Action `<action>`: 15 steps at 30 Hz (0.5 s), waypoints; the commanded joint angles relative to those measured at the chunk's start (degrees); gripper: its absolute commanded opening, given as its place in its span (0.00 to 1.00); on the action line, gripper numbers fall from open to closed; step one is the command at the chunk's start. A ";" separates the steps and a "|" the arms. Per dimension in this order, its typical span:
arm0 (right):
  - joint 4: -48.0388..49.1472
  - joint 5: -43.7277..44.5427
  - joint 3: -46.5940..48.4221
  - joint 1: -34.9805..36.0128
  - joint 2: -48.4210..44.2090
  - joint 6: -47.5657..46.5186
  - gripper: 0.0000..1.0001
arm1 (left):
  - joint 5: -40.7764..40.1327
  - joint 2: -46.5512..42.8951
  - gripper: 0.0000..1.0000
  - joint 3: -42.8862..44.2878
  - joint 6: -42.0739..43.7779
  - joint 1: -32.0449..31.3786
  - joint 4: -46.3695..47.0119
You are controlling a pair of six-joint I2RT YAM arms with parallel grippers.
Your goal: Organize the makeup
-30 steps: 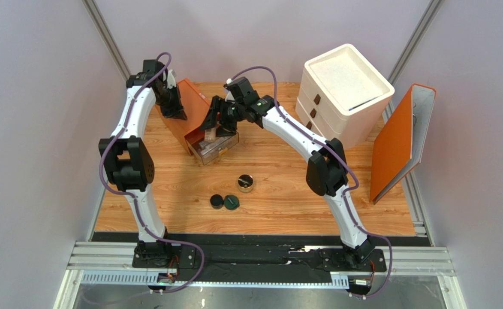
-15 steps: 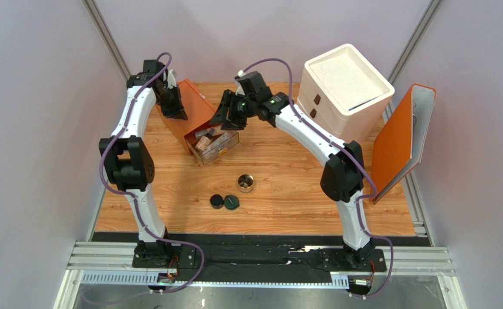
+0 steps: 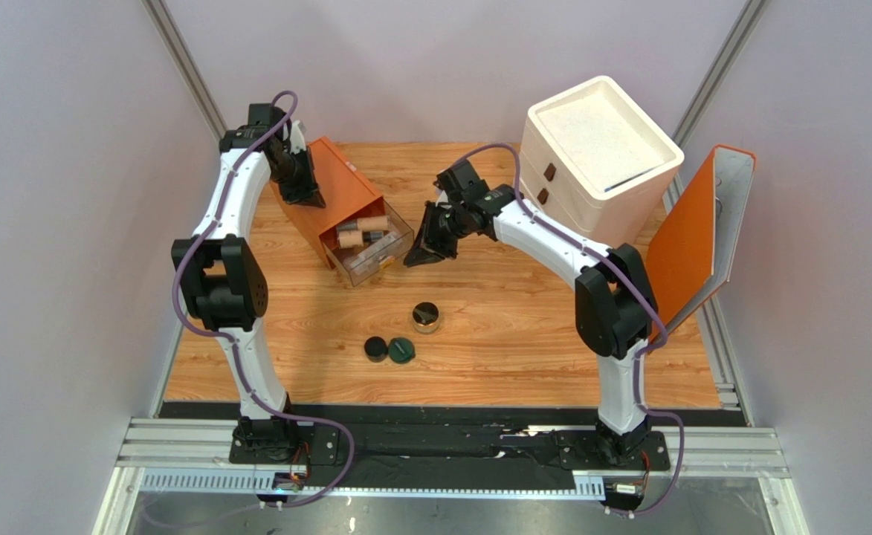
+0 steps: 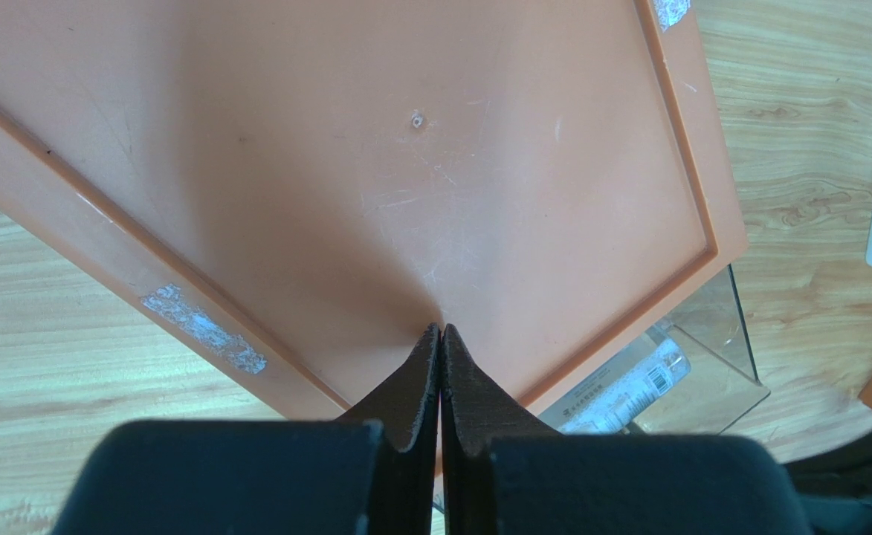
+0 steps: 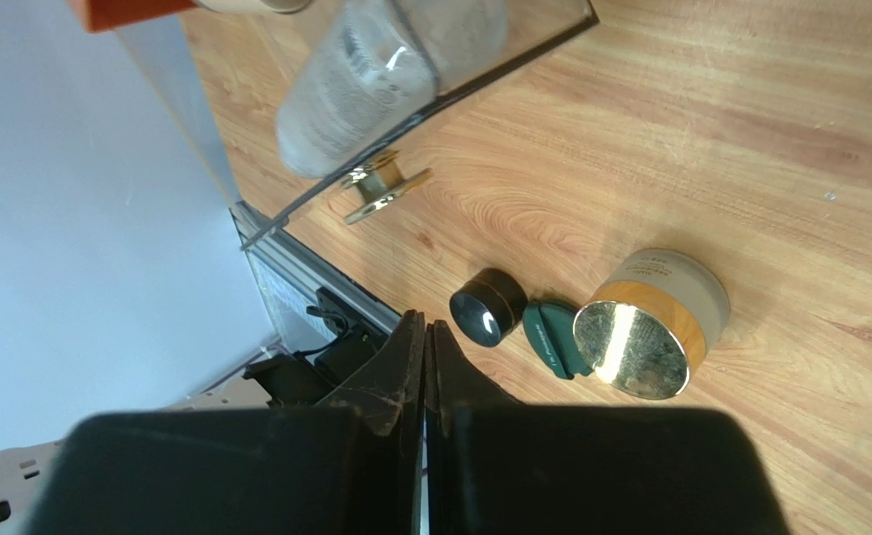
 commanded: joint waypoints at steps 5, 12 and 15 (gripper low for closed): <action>-0.19 -3.43 6.88 0.32 7.06 0.91 0.00 | -2.10 3.23 0.00 -0.61 1.84 0.04 -3.66; 1.83 -3.17 21.90 0.67 17.60 3.98 0.00 | -2.71 3.06 0.00 -0.08 2.63 0.04 -4.63; 2.62 -2.03 30.15 1.28 22.78 4.86 0.00 | -3.06 2.97 0.00 0.27 3.15 0.04 -5.07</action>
